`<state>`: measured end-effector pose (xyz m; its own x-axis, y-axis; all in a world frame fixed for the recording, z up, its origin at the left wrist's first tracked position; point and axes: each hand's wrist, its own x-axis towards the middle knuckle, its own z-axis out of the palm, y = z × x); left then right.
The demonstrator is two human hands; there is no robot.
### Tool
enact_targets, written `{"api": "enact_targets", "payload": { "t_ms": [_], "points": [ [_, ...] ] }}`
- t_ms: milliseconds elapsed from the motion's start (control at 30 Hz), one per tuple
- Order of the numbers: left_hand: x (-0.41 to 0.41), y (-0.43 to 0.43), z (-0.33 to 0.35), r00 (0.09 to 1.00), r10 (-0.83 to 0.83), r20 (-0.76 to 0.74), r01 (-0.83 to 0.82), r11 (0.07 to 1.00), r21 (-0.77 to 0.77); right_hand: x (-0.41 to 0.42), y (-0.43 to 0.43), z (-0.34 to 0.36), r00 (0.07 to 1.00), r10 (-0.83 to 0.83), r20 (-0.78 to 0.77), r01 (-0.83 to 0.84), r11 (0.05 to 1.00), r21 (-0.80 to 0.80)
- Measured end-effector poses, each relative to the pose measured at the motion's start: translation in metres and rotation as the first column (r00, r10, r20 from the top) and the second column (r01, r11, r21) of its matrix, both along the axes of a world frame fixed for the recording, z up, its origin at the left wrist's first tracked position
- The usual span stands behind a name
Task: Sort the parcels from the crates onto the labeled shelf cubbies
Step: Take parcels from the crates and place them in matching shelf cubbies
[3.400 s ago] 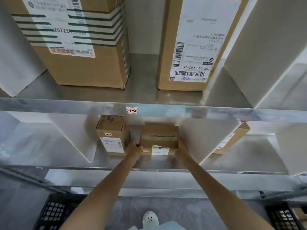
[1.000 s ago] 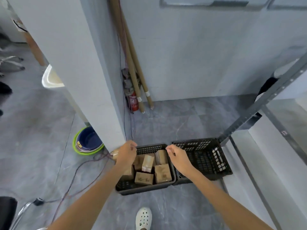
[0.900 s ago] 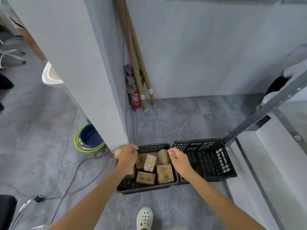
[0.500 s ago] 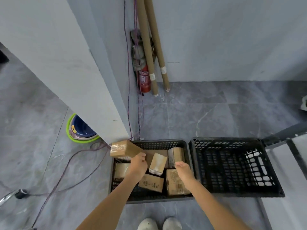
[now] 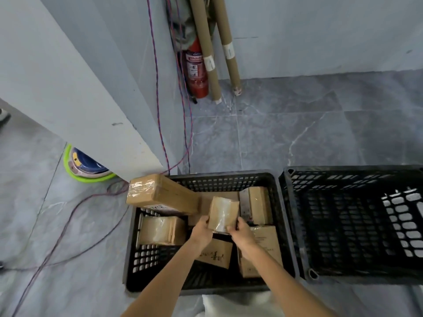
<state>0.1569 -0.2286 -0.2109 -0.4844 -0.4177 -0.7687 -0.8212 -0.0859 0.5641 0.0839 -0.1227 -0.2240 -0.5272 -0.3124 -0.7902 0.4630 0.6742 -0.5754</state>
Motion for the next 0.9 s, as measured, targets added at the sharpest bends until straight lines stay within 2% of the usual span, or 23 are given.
{"api": "enact_targets", "payload": {
  "t_ms": [100, 267, 367, 467, 567, 667, 800, 833, 900],
  "points": [
    [0.000, -0.004, 0.054, 0.997, 0.006, -0.081, -0.006, 1.000, 0.003, -0.008, 0.007, 0.054, 0.995, -0.047, -0.087, 0.041, 0.997, -0.072],
    [-0.016, 0.003, 0.206, 0.962, 0.098, -0.255, -0.102, 0.995, -0.002, -0.025, 0.011, 0.214, 0.974, -0.181, -0.134, 0.154, 0.969, -0.193],
    [-0.029, 0.012, 0.306, 0.944, 0.006, -0.329, -0.030, 0.997, -0.069, -0.035, 0.013, 0.327, 0.942, -0.269, -0.198, 0.223, 0.948, -0.229],
    [-0.048, 0.021, 0.412, 0.875, -0.117, -0.469, 0.055, 0.988, -0.144, -0.052, 0.013, 0.440, 0.902, -0.328, -0.281, 0.241, 0.922, -0.304],
    [-0.070, 0.023, 0.509, 0.791, -0.102, -0.604, 0.044, 0.993, -0.111, -0.072, 0.022, 0.538, 0.865, -0.366, -0.342, 0.232, 0.898, -0.373],
    [-0.085, 0.026, 0.601, 0.716, -0.191, -0.671, 0.082, 0.978, -0.191, -0.091, 0.042, 0.623, 0.844, -0.446, -0.298, 0.277, 0.839, -0.469],
    [-0.104, 0.029, 0.700, 0.708, -0.155, -0.689, -0.040, 0.965, -0.258, -0.102, 0.086, 0.724, 0.819, -0.536, -0.204, 0.308, 0.711, -0.632],
    [-0.109, 0.033, 0.720, 0.727, -0.143, -0.671, -0.019, 0.974, -0.227, -0.100, 0.101, 0.746, 0.823, -0.545, -0.161, 0.308, 0.666, -0.679],
    [-0.114, 0.050, 0.757, 0.724, -0.170, -0.668, 0.153, 0.985, -0.084, -0.093, 0.133, 0.781, 0.833, -0.543, -0.106, 0.278, 0.576, -0.769]
  ]
}}
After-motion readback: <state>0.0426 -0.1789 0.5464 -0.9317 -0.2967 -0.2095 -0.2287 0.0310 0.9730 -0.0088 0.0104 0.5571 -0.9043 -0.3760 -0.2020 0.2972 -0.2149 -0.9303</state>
